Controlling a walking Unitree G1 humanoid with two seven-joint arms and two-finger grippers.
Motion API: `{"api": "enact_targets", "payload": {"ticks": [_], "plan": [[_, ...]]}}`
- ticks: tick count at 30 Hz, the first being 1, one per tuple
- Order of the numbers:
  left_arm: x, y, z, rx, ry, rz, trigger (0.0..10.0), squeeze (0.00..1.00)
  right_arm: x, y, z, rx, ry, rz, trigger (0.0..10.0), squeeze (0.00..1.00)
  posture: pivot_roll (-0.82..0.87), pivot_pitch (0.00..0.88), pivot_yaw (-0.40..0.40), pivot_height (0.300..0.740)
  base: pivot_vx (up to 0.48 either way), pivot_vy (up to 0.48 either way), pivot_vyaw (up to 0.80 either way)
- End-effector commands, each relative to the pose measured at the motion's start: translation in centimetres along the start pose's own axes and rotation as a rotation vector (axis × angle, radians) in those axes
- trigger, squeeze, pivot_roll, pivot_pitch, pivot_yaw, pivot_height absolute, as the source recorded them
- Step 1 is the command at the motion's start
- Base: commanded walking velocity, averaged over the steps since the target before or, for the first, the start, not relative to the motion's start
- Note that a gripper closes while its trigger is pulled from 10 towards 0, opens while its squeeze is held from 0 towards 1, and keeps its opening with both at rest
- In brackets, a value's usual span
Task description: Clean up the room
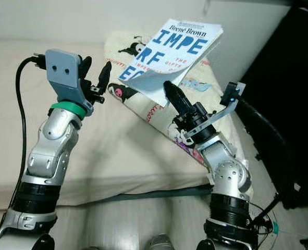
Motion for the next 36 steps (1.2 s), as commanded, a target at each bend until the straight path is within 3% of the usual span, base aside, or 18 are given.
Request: {"api": "enact_targets", "payload": {"ticks": [1,7,36], "plan": [[0.39,0.00,-0.47,-0.019,0.001,-0.008,10.0,0.00,0.17,0.21,0.30,0.012,-0.019,-0.013,10.0,0.00,-0.05,0.000,-0.017,0.715,0.000,0.000,0.00],[0.24,-0.18,-0.40,-0.022,0.005,-0.002,10.0,0.00,-0.30,0.48,0.42,0.023,-0.012,-0.005,10.0,0.00,-0.04,0.000,-0.018,0.715,0.000,0.000,0.00],[0.56,-0.09,-0.51,-0.018,0.010,-0.011,10.0,0.00,-0.55,0.45,0.03,0.010,-0.013,-0.005,10.0,0.00,-0.04,0.000,-0.010,0.715,0.000,0.302,0.00]]}}
Point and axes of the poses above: a point about 5 cm out from each wrist's last joint towards the gripper, its own y axis pointing out of the wrist towards the gripper, its own x axis along the axis of the wrist's last joint, z = x × y, the point moved 5 cm from there along y, pointing out of the wrist towards the gripper, and after that the axes turned 3 degrees about y, right-handed, at the moved point
